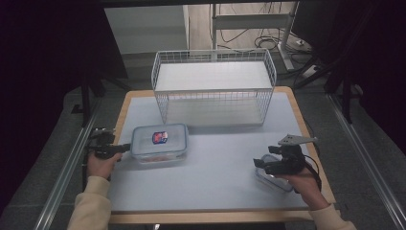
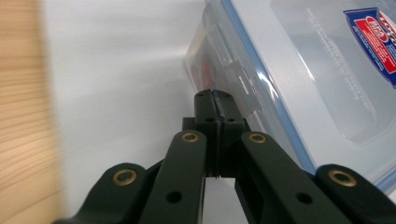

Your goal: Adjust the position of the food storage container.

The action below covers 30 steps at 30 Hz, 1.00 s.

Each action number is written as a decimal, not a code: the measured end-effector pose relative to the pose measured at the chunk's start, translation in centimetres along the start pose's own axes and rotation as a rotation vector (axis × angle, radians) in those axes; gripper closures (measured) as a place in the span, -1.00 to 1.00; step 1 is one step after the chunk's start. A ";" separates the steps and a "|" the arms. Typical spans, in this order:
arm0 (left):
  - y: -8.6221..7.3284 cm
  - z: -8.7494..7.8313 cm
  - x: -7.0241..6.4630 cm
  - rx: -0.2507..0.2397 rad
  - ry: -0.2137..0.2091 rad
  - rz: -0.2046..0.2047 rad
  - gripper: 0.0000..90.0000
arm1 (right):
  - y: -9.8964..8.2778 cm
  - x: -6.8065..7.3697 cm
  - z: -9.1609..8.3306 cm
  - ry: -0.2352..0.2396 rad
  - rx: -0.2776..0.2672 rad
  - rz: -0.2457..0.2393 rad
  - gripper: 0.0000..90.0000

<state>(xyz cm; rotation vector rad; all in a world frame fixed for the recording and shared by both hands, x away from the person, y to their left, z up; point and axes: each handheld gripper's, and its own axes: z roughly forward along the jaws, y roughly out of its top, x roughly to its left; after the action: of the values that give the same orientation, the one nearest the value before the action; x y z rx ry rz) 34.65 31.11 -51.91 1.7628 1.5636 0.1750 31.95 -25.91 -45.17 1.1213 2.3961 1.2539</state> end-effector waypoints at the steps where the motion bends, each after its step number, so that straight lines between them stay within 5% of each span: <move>1: 0.1 0.6 -0.6 0.006 -0.020 0.007 1.00 | 0.0 0.0 0.0 0.001 -0.001 0.000 -0.64; 5: 0.6 1.8 -1.9 0.009 -0.063 0.010 1.00 | 0.0 -0.1 -0.1 -0.003 -0.002 0.004 -0.64; 12: 1.4 3.4 -3.9 0.008 -0.079 0.027 1.00 | -0.1 -0.1 0.0 0.000 0.003 -0.001 -0.64; 23: 2.5 6.6 -8.5 0.029 -0.140 0.091 1.00 | -0.1 -0.1 0.0 -0.002 0.003 0.002 -0.64; 30: 2.9 7.7 -9.9 0.034 -0.160 0.104 1.00 | -0.1 -0.2 -0.1 -0.005 0.001 0.001 -0.64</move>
<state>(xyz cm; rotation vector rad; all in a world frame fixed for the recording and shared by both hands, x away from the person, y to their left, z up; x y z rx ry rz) 38.88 18.92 -51.86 1.8387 1.3702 0.0565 31.98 -26.12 -45.23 1.1242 2.3928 1.2492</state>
